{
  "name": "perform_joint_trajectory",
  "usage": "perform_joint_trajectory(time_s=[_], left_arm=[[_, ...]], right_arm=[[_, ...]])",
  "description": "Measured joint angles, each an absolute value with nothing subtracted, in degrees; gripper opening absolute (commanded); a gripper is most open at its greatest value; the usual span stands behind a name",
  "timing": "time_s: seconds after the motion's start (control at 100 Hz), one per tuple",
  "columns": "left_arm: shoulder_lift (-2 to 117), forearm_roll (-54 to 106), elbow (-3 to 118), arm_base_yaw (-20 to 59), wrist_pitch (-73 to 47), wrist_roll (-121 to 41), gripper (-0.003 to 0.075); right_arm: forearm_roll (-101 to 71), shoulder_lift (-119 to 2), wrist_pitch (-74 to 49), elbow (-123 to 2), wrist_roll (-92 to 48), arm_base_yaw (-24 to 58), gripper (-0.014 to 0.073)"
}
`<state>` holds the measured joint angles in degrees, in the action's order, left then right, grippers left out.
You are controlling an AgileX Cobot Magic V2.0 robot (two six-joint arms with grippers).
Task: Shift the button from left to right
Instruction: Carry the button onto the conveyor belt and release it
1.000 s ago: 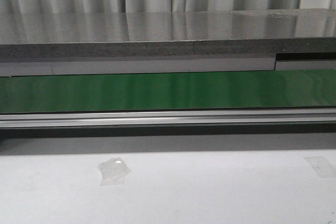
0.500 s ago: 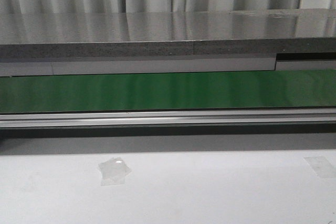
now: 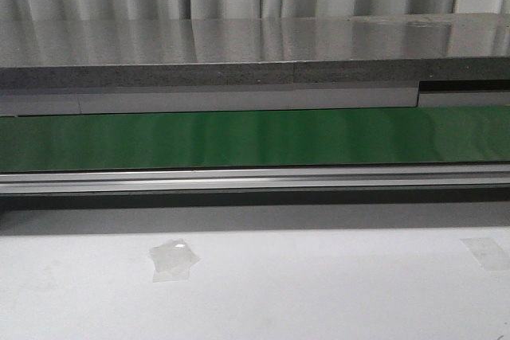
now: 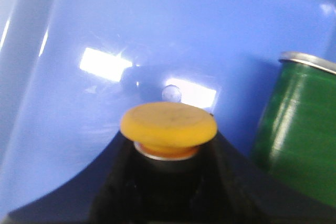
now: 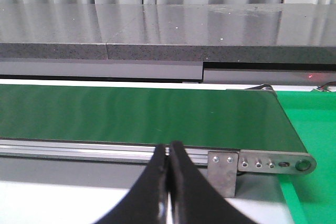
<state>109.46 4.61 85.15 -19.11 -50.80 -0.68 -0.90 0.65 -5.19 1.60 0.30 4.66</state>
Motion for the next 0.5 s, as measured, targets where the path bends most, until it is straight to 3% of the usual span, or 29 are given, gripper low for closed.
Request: perform_joint_trajectory(time_s=[0.5], left_arm=[[105.82, 5.01, 85.15, -10.27, -55.87, -3.27, -0.002]], right_arm=[[-0.9, 0.65, -5.19, 1.6, 0.3, 4.66, -0.0067]])
